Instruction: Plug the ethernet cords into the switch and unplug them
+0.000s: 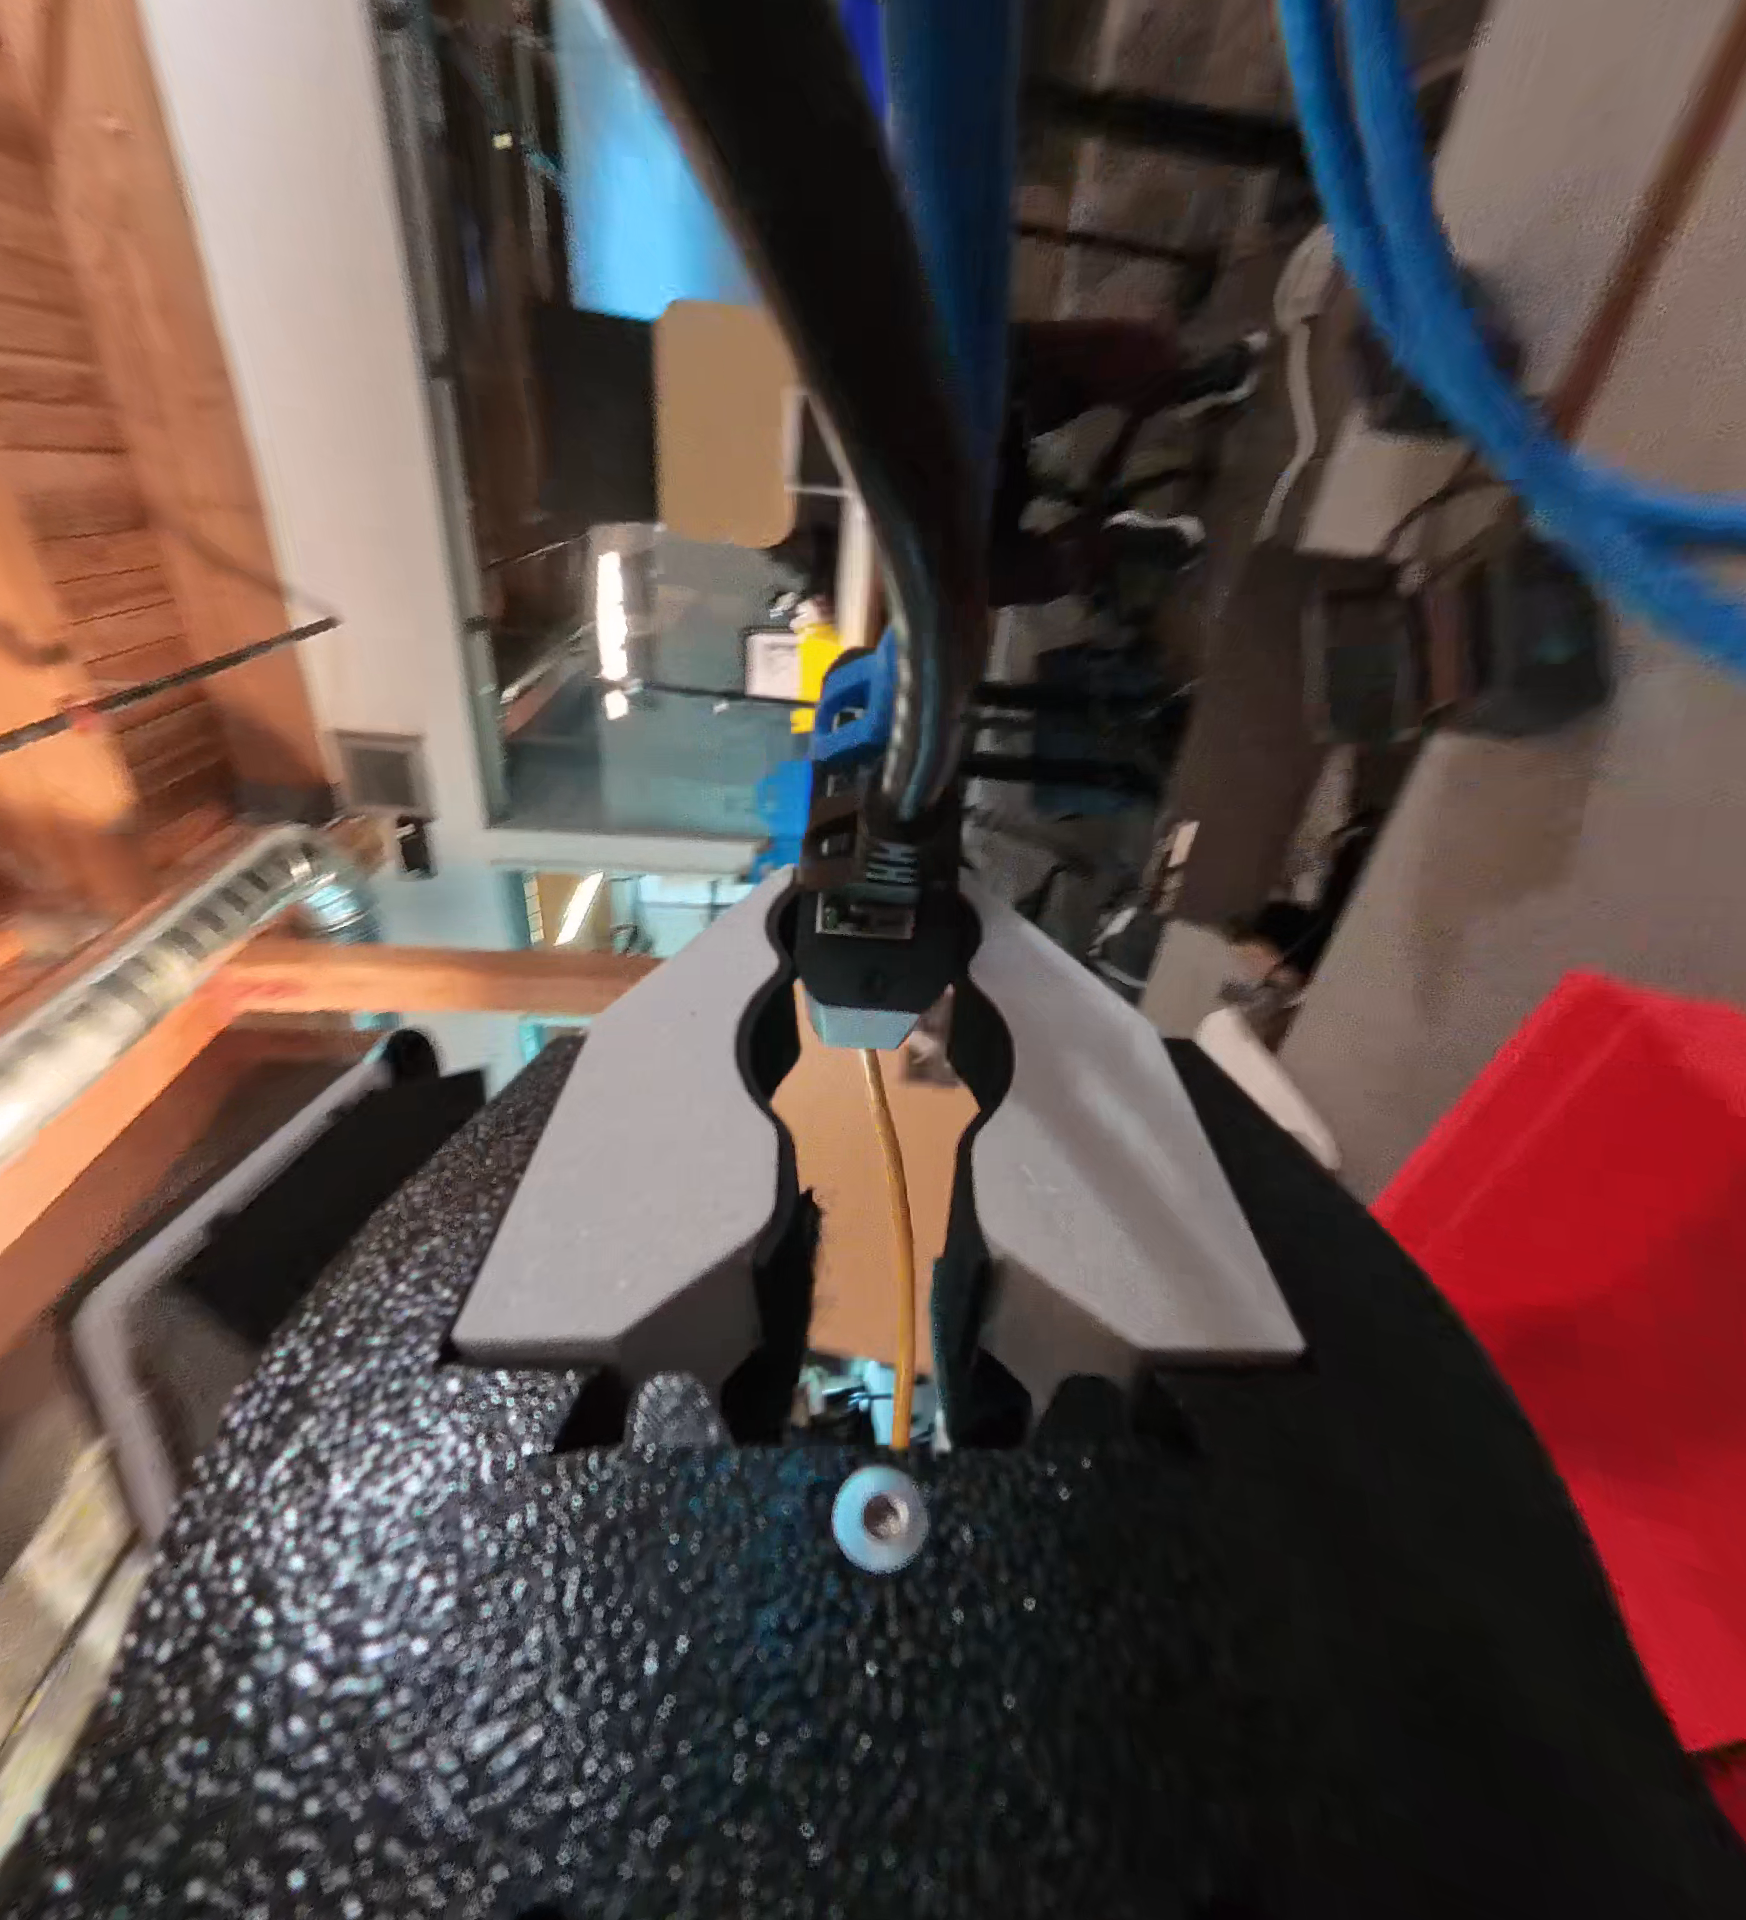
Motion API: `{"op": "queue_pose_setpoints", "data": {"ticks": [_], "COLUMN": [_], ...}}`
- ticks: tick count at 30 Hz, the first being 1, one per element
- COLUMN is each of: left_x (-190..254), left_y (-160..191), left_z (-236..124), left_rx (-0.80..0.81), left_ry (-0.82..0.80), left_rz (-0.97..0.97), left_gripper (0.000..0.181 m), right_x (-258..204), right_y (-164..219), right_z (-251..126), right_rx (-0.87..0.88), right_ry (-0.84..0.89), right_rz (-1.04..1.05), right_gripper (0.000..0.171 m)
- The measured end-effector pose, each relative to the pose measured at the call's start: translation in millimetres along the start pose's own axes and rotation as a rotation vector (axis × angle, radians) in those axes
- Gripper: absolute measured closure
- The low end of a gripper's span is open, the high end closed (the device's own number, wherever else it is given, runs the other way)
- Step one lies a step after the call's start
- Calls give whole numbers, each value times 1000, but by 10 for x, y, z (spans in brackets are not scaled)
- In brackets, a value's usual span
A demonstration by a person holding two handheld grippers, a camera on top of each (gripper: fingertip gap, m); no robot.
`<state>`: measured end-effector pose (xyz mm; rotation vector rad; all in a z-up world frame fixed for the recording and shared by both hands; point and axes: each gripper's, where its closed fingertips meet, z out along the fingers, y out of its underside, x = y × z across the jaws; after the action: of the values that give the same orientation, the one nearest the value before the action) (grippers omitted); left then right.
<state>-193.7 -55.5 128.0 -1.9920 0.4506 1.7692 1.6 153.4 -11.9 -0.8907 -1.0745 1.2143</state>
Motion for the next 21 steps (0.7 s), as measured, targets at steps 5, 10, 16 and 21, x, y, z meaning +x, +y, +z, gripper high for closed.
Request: {"op": "queue_pose_setpoints", "data": {"ticks": [5,10,16,21], "left_x": [959,1863,2516,2923], "left_y": [-617,-836,-746,-843], "left_z": [337,447,495,423], "left_rx": [0,-132,-240,-219], "left_ry": [156,247,360,533], "left_rz": [-118,-131,-120,-170], "left_gripper": [158,158,158,158], "right_x": [148,340,421,-107], "right_y": [-95,3,112,396], "right_z": [-64,-67,-59,99], "right_rx": [37,-26,-134,-330], "right_ry": [66,149,215,-78], "right_rz": [-29,15,-11,-169], "right_gripper": [125,126,131,123]}}
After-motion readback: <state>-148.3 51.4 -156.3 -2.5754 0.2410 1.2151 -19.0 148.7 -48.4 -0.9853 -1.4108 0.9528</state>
